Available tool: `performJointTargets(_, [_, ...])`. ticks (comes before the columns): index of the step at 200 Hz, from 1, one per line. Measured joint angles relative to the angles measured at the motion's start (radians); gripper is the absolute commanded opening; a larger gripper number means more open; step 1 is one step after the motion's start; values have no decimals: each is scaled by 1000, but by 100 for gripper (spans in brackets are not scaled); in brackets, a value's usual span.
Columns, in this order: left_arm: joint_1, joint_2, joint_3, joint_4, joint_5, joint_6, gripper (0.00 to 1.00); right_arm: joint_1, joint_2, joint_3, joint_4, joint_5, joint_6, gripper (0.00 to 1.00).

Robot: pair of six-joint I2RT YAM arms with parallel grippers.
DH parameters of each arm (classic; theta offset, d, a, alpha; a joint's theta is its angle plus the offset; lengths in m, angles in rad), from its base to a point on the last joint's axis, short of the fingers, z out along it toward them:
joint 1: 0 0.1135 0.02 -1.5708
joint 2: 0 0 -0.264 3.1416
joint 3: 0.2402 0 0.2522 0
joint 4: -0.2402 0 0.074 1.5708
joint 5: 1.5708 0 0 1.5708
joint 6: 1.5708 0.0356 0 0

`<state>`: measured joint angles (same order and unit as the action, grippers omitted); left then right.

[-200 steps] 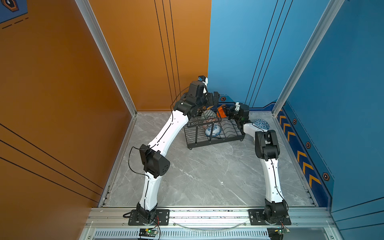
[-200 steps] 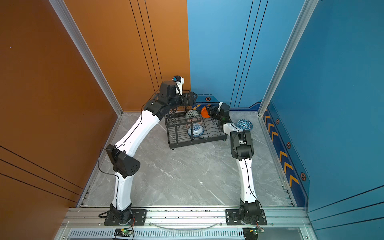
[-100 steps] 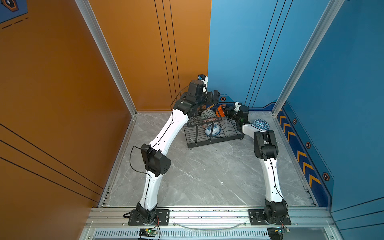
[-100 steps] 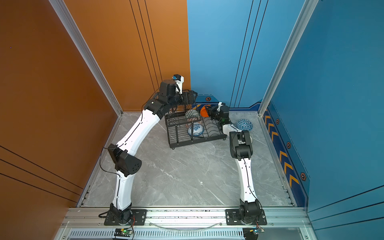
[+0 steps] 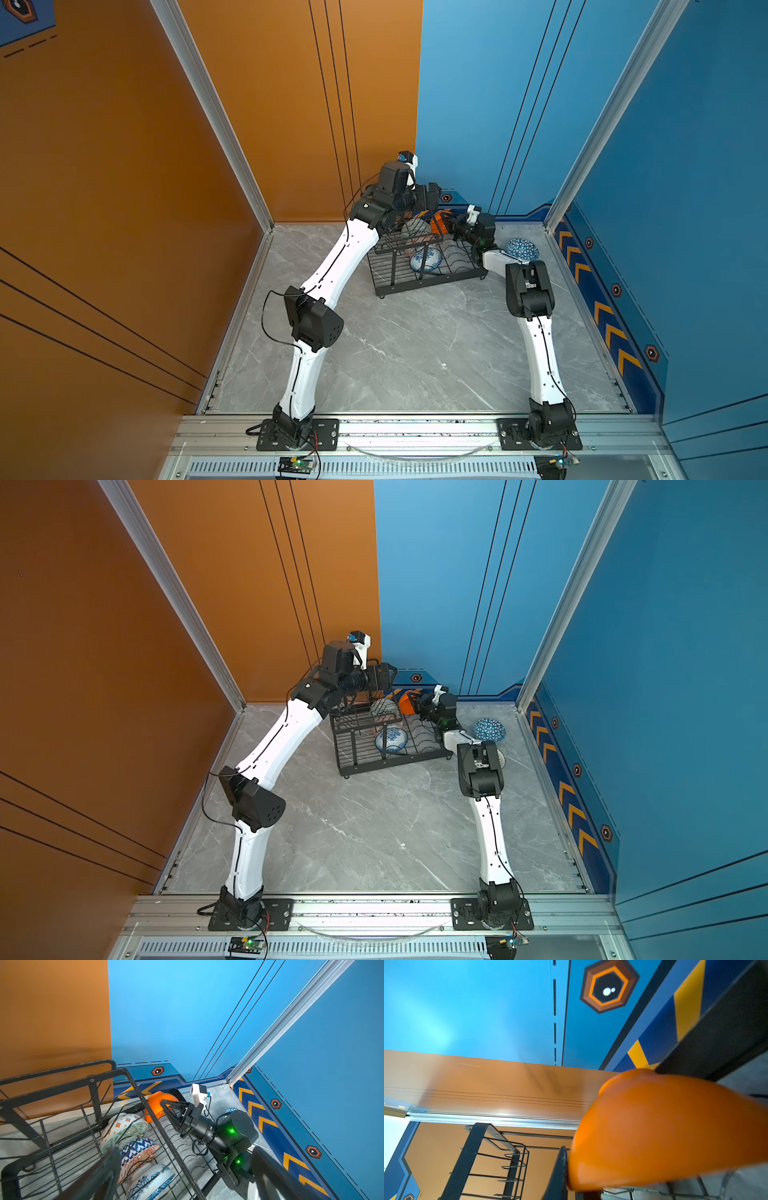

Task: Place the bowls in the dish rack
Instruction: 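Set the orange bowl upright in the rack slots beside the green bowl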

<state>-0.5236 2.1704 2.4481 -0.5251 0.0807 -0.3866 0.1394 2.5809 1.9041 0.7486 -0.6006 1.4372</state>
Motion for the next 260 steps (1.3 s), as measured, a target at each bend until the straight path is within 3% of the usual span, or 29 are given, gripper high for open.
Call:
performJointTargets(101, [-1, 0, -8, -9, 3, 0, 98, -11, -36, -128, 76, 24, -16, 1])
performJointTargets(147, [-8, 0, -13, -10, 3, 0, 98, -8, -68, -126, -32, 24, -79, 7])
performJointTargets(171, [-13, -1, -22, -11, 2, 0, 98, -8, -77, -122, -69, 24, -96, 14])
performJointTargets(260, [-32, -7, -49, -11, -14, 1, 98, -3, -102, -57, -302, 19, -175, 20])
